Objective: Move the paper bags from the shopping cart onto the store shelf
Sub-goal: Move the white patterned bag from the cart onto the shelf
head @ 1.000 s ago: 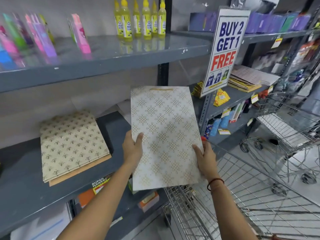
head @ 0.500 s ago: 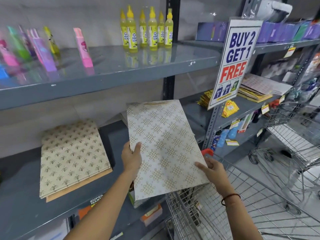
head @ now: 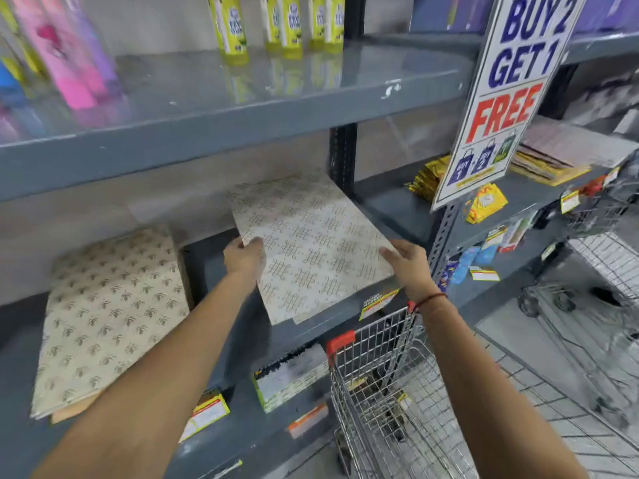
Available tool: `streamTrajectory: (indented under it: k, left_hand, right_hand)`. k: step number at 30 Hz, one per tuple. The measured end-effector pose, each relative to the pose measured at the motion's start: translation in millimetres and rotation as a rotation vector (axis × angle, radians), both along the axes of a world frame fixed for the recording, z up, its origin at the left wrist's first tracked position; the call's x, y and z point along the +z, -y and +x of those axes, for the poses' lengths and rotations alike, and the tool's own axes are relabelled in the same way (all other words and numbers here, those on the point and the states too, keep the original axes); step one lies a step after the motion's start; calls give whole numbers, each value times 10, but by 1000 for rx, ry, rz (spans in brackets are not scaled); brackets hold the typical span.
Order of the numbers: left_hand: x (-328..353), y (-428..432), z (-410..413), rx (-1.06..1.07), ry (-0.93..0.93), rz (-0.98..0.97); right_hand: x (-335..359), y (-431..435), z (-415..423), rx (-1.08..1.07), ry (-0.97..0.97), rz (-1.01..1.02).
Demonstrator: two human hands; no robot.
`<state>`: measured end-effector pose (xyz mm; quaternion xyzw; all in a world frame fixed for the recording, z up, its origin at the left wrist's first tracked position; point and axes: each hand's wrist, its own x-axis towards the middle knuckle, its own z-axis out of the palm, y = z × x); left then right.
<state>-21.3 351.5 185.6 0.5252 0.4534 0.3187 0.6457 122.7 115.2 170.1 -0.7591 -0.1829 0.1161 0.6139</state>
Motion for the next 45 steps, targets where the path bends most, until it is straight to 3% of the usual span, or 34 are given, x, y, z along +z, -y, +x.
streamTrajectory:
  k: [7,20,24,28,45]
  left_hand:
    - [-243,-158,152,-17,-140,-27]
    - [-404,0,212,-49,-483,309]
    - [-488,361,37,-178,-456,349]
    - [-516,813,-132,-166,-379,374]
    - [-524,1066,-187,-244,-606,547]
  right_hand:
    - [-320,-251,409,-11,52,-225]
    - [-535,-270,579,-38,344,-577]
    - [-541,-292,524,-65,360,-606]
    - [-552,-323,452,-77,416,-689]
    - [-464,-299,473,-22,464,-775]
